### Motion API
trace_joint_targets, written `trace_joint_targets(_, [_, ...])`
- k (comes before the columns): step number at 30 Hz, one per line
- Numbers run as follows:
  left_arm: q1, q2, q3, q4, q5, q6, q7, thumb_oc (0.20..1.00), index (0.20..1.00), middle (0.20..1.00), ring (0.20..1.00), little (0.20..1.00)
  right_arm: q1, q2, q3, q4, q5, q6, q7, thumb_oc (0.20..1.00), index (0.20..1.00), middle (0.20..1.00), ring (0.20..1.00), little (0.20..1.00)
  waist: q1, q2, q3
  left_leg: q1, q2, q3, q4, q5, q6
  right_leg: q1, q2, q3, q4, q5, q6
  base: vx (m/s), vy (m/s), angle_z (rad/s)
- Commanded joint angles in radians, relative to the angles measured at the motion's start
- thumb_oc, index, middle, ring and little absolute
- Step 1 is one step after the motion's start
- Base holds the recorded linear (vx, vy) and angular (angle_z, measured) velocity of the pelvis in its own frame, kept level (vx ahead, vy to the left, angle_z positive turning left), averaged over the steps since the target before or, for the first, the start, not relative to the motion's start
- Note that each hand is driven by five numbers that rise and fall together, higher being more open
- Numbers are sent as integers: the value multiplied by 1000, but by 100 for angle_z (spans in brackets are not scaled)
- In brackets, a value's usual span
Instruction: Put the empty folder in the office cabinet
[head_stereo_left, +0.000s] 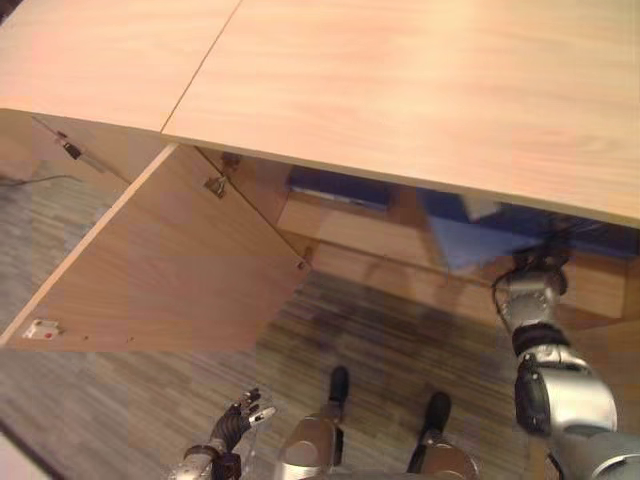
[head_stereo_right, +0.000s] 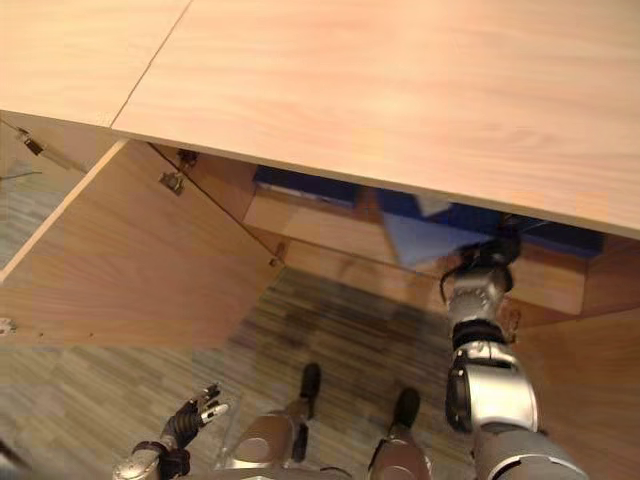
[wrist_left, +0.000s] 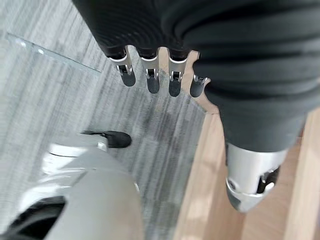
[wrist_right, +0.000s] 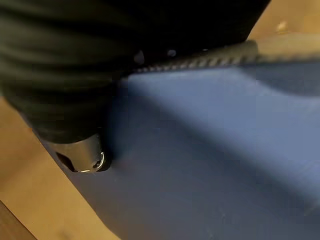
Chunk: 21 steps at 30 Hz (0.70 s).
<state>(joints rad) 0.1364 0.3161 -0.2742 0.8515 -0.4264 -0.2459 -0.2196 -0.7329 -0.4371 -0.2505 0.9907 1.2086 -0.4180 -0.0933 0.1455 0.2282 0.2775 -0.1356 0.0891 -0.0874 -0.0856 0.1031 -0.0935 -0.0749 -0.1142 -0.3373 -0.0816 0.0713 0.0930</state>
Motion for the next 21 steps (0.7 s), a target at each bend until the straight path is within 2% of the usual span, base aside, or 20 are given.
trace_joint_targets(1, [-50,41,-49,-14,-26,-28,18,1000,1000,1000,1000,1000,-49,-40,3,7,86,-105,-37,200,200,200,200,200,21,-47,-15,-6,-31,5,42,-59,20,-102,-57,98,250,-166,55,0,0,0])
trace_joint_targets(12, [-73,65,-169,-100,-32,-37,42,1000,1000,1000,1000,1000,-313,-162,-18,68,218,-183,-159,200,200,200,200,200,56,19,-11,-69,-55,-22,66,-61,18,-181,-97,85,355,-214,58,20,3,5])
trace_joint_targets(21, [-82,93,-210,-145,-41,-39,34,1000,1000,1000,1000,1000,-429,-274,39,155,231,-154,-199,200,200,200,200,200,82,67,3,-107,-70,-32,78,-68,15,-264,-120,95,437,-247,56,23,13,10])
